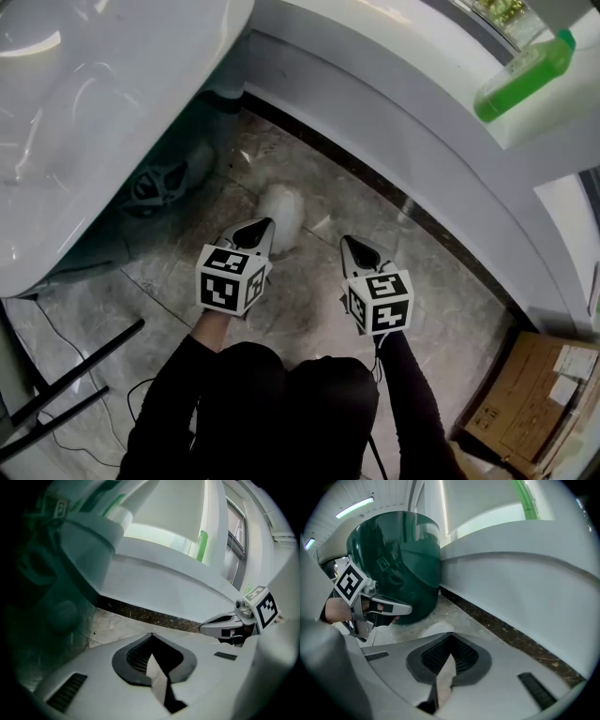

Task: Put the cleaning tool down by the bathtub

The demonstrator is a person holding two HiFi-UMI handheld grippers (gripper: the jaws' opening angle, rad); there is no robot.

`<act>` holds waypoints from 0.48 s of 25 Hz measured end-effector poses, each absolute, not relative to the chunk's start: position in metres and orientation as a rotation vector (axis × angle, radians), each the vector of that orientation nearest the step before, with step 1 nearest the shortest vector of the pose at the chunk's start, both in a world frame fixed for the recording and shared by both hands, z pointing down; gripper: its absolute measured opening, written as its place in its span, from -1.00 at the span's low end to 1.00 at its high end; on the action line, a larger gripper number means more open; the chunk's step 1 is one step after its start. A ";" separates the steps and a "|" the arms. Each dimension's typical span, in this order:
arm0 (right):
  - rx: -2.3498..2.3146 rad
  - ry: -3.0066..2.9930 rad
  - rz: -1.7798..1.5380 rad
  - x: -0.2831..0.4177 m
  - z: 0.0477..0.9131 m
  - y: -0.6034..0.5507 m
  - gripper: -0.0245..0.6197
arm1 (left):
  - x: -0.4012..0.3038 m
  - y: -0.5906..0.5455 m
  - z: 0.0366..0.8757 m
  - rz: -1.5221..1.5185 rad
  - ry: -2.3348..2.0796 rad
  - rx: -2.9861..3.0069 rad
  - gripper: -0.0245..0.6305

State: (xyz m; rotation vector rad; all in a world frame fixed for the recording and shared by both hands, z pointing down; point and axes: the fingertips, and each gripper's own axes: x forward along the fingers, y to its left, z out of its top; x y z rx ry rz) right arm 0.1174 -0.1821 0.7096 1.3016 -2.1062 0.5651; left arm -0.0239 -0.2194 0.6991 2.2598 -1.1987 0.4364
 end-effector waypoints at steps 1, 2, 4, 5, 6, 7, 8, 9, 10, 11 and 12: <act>1.299 -2.104 0.560 0.117 0.709 -0.182 -0.92 | -0.024 -0.220 0.700 0.436 -1.197 2.258 -0.90; 1.296 -2.101 0.556 0.117 0.709 -0.183 -0.92 | -0.024 -0.220 0.701 0.437 -1.196 2.255 -0.90; 1.291 -2.098 0.550 0.117 0.709 -0.183 -0.92 | -0.024 -0.219 0.702 0.436 -1.196 2.248 -0.90; 1.290 -2.097 0.549 0.117 0.710 -0.183 -0.92 | -0.025 -0.219 0.704 0.435 -1.199 2.244 -0.90; 1.289 -2.097 0.548 0.117 0.710 -0.183 -0.92 | -0.025 -0.219 0.705 0.435 -1.201 2.241 -0.90; 1.288 -2.097 0.547 0.117 0.710 -0.183 -0.92 | -0.026 -0.218 0.706 0.437 -1.202 2.239 -0.90; 1.288 -2.096 0.546 0.117 0.709 -0.183 -0.92 | -0.026 -0.218 0.706 0.439 -1.202 2.237 -0.90; 1.287 -2.097 0.546 0.116 0.709 -0.183 -0.92 | -0.027 -0.218 0.707 0.442 -1.200 2.237 -0.90; 1.287 -2.098 0.545 0.115 0.709 -0.184 -0.92 | -0.027 -0.218 0.707 0.444 -1.198 2.237 -0.90; 1.286 -2.099 0.545 0.115 0.708 -0.184 -0.92 | -0.027 -0.219 0.708 0.446 -1.197 2.237 -0.90; 1.286 -2.101 0.545 0.114 0.708 -0.184 -0.92 | -0.027 -0.219 0.708 0.448 -1.196 2.238 -0.90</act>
